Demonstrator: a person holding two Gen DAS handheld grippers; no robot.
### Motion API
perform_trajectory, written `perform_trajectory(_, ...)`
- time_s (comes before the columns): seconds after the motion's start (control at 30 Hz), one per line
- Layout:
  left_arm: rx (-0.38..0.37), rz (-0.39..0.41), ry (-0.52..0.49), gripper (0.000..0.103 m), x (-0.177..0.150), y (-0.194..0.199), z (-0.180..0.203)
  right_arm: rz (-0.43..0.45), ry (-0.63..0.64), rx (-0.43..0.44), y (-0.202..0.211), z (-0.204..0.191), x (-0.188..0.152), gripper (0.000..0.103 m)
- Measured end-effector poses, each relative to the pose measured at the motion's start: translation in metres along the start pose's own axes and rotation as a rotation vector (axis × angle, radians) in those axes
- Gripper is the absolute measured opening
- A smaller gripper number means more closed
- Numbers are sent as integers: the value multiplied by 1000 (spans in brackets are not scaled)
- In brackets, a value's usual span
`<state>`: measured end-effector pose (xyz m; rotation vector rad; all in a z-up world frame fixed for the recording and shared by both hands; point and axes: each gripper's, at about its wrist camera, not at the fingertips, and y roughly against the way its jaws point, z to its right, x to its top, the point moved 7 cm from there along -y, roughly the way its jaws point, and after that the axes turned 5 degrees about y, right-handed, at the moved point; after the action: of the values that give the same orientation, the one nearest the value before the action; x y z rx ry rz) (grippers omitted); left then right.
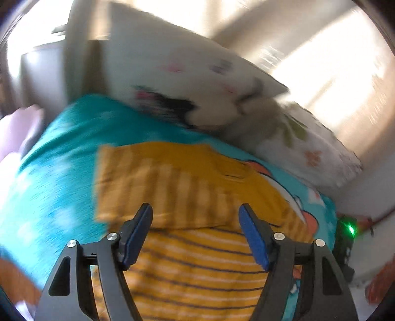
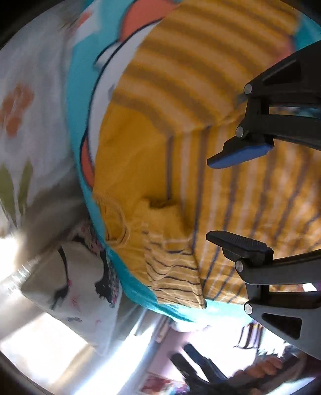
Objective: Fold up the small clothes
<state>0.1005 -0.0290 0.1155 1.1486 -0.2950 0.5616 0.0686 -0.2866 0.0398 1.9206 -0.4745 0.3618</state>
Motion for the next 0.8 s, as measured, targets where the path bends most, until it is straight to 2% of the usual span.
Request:
perform_trajectory(0.1, 53, 26, 75, 72, -8, 21, -33, -14, 61, -26, -41, -14, 22, 62)
perform_trajectory(0.17, 77, 32, 107, 72, -12, 30, -49, -55, 47, -22, -69, -18, 28, 60)
perform_trajectory(0.23, 105, 36, 140, 72, -17, 40, -64, -80, -2, 53, -90, -23, 32, 37)
perform_trajectory(0.27, 118, 36, 152, 72, -20, 43, -69, -73, -22, 75, -94, -23, 36, 13)
perform_trajectory(0.3, 130, 37, 160, 72, -24, 46, -73, -72, -35, 90, -95, -24, 39, 9)
perform_trajectory(0.4, 154, 37, 175, 72, -32, 51, -84, -33, -60, 95, -77, -18, 44, 9)
perform_trajectory(0.6, 124, -16, 157, 72, -38, 33, -77, 7, -63, -68, -40, 14, 33, 9)
perform_trajectory(0.67, 101, -44, 129, 72, -39, 22, -66, -30, -67, -58, -42, 23, 22, 13)
perform_trajectory(0.7, 94, -58, 112, 72, -38, 16, -59, -36, -86, -57, -42, 28, 18, 20)
perform_trajectory(0.8, 60, -87, 53, 72, -37, 2, -33, -3, -173, -34, -18, 43, -4, 30)
